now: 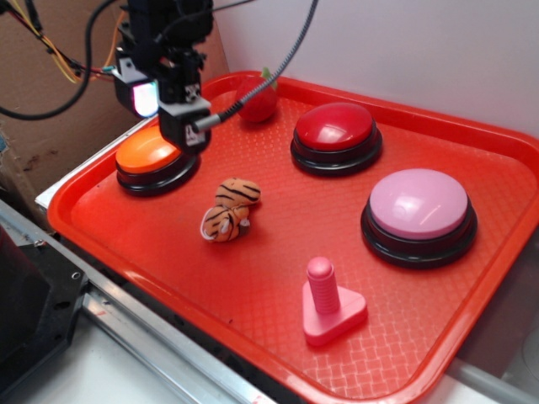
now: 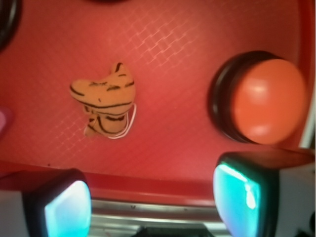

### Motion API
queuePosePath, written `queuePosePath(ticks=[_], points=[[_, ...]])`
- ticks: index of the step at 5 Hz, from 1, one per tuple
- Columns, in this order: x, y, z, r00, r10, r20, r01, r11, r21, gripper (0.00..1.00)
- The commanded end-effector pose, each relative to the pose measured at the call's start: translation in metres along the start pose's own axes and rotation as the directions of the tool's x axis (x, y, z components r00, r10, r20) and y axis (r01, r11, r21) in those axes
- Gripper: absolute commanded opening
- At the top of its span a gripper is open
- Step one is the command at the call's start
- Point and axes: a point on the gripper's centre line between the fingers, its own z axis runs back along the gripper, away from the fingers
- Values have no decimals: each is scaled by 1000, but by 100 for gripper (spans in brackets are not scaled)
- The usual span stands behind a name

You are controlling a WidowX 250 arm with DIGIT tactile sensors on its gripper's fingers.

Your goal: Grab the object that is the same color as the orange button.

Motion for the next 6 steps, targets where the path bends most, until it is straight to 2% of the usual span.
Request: queuePosePath(ticks=[1,3,4,5,6], points=[[21,-14,-20,995,-95,7,95,995,-1,100],[34,-23,-45,987,-153,43,156,984,-86,100],[44,-20,-58,978,-206,33,209,972,-105,100],[45,-18,-67,978,-211,10,210,972,-101,89],[42,-15,-64,979,-206,6,205,975,-88,0]])
